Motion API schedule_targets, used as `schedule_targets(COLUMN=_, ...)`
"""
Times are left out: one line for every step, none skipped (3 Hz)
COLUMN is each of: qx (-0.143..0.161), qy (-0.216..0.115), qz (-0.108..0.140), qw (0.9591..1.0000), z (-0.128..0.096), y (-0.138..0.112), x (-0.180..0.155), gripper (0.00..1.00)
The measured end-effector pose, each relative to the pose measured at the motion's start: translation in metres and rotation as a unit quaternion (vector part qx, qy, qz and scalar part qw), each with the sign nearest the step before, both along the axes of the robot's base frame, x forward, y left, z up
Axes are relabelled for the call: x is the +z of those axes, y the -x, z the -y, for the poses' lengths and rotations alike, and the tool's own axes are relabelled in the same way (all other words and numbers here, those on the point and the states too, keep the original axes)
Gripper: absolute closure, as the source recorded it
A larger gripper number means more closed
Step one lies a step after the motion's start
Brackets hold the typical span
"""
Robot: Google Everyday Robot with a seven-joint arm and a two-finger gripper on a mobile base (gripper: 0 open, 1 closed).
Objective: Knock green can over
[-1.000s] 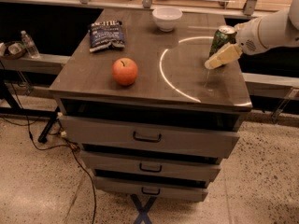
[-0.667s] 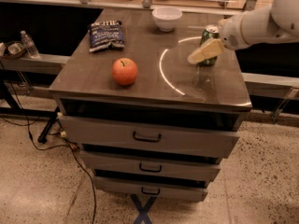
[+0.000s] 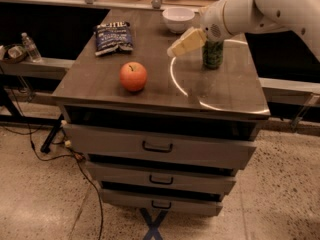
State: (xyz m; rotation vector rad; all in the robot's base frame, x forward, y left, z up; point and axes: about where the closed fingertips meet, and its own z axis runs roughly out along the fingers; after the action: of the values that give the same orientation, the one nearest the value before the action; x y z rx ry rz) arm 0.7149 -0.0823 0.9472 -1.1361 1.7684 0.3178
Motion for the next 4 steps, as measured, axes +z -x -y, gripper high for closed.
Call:
schedule_targets(qx=0.011, qy=-0.014, qz=0.005, qw=0.9998, z=-0.021, y=0.003, x=0.018, gripper=0.0)
schedule_targets(qx=0.012, qy=-0.016, qz=0.009, qw=0.9998, z=-0.02, y=0.004, x=0.024, gripper=0.0)
schedule_targets(qx=-0.013, qy=-0.007, qz=0.03, qw=0.9994, z=0.013, y=-0.007, x=0.038, gripper=0.0)
schedule_targets(qx=-0.051, qy=-0.008, qz=0.044, qw=0.9977, z=0.066, y=-0.024, x=0.045, gripper=0.0)
